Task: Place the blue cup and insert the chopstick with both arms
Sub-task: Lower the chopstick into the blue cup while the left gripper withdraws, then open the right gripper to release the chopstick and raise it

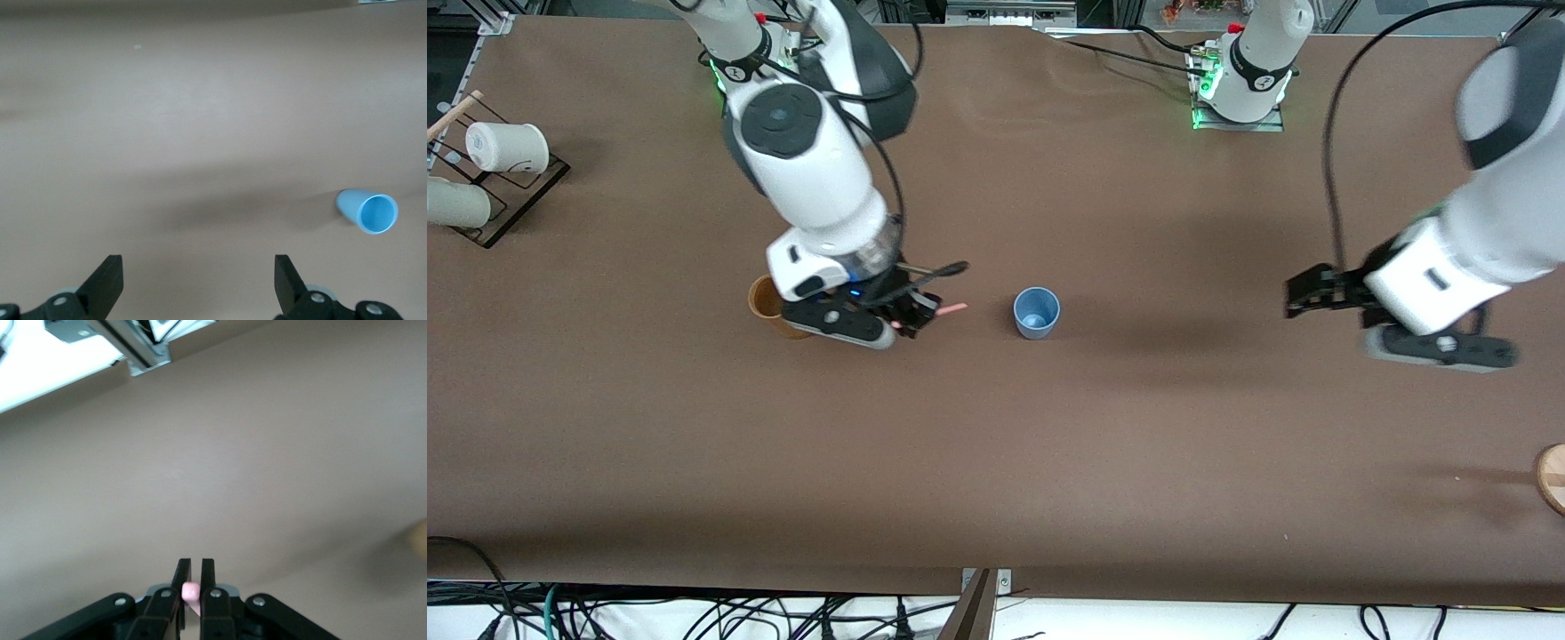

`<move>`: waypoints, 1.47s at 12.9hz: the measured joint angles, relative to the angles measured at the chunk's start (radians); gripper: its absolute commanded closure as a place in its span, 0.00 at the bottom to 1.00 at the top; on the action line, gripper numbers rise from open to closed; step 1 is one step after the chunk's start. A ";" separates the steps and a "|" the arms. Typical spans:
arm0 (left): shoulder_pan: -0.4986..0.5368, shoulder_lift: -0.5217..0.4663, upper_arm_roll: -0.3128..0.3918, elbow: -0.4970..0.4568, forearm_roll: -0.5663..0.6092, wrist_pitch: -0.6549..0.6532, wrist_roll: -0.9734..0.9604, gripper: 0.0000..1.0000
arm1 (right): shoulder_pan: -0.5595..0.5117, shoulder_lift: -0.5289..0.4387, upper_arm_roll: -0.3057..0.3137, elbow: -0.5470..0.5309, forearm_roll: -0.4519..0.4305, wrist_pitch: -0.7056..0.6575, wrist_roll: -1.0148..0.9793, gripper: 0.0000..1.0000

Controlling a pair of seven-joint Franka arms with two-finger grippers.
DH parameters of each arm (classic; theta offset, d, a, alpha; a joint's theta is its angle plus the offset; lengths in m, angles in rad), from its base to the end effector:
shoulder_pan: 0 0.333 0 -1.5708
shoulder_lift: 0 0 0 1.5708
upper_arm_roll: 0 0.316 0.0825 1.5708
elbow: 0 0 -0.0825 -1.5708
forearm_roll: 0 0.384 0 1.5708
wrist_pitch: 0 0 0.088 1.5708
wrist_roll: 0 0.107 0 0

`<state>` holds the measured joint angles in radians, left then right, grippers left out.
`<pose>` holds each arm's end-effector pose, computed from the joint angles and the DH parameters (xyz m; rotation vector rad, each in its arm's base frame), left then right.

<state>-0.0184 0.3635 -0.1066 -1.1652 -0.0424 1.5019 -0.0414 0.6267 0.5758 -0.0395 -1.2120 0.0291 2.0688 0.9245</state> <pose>0.6503 -0.0722 0.5896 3.0609 -0.1218 -0.0478 0.6177 0.4222 0.4728 -2.8873 0.4929 -0.2949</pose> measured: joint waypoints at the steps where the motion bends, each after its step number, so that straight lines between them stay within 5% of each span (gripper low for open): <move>1: 0.016 -0.019 0.021 -0.005 0.000 -0.023 0.026 0.00 | 0.020 0.033 0.000 0.021 0.000 0.033 0.043 0.96; 5: 0.021 -0.110 0.118 -0.059 -0.001 -0.132 0.051 0.00 | 0.087 0.082 0.000 0.043 0.000 0.078 0.137 0.96; 13: 0.002 -0.257 0.115 -0.311 -0.001 -0.074 0.053 0.00 | 0.112 0.121 -0.001 0.032 -0.010 0.074 0.141 0.95; 16: -0.026 -0.307 0.113 -0.378 -0.002 -0.042 0.054 0.00 | 0.113 0.138 -0.003 0.032 -0.016 0.074 0.141 0.16; 17: -0.044 -0.318 0.112 -0.390 -0.002 -0.032 0.054 0.00 | 0.113 0.139 -0.004 0.032 -0.016 0.074 0.141 0.00; 19: -0.060 -0.338 0.111 -0.426 -0.002 0.008 0.053 0.00 | 0.114 0.139 -0.006 0.034 -0.025 0.075 0.141 0.00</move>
<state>-0.0781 0.0251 0.0046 -1.5910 -0.0445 1.5097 0.0116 0.7404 0.7147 -0.0453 -1.1784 0.0044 2.1436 1.0654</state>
